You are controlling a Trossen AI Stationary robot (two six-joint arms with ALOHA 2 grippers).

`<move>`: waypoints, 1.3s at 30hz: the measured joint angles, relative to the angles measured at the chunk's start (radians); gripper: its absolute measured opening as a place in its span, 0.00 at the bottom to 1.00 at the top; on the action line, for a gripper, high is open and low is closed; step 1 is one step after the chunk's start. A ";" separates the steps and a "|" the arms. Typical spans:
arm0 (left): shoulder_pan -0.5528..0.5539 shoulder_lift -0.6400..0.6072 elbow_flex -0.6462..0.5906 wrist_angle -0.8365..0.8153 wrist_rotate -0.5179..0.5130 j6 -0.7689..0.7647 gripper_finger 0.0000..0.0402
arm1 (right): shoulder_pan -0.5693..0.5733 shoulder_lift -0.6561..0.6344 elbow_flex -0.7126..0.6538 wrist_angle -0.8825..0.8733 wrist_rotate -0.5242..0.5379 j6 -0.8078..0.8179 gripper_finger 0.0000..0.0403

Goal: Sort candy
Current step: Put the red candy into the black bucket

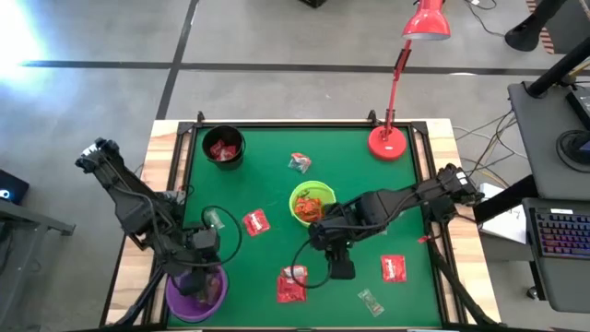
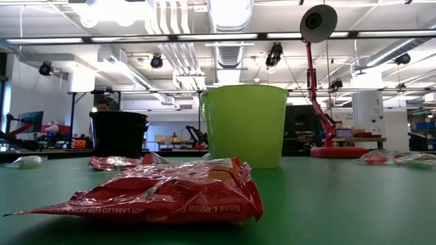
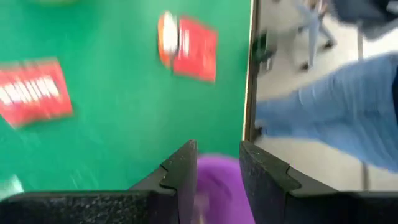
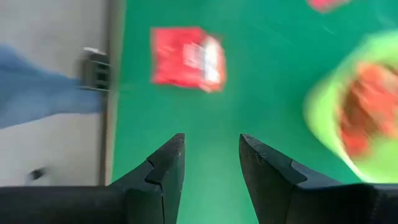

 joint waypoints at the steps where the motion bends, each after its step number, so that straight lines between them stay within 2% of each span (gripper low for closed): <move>1: 0.000 0.000 0.019 -0.002 -0.038 0.025 0.25 | -0.002 0.000 -0.016 0.046 -0.041 -0.032 0.35; 5: 0.000 -0.001 0.088 -0.028 -0.185 0.103 0.25 | -0.013 0.001 -0.087 0.176 -0.163 -0.134 0.35; 8: 0.000 -0.001 0.119 -0.045 -0.271 0.143 0.25 | -0.022 0.001 -0.140 0.239 -0.171 -0.195 0.35; 12: 0.000 -0.001 0.137 -0.052 -0.348 0.164 0.25 | -0.037 0.001 -0.206 0.350 -0.171 -0.200 0.34; 24: 0.000 -0.001 0.130 -0.053 -0.357 0.141 0.25 | -0.073 0.001 -0.368 0.656 -0.160 -0.134 0.34; 39: 0.005 0.023 0.130 -0.052 -0.390 0.043 0.25 | -0.079 0.038 -0.483 0.769 -0.157 -0.032 0.34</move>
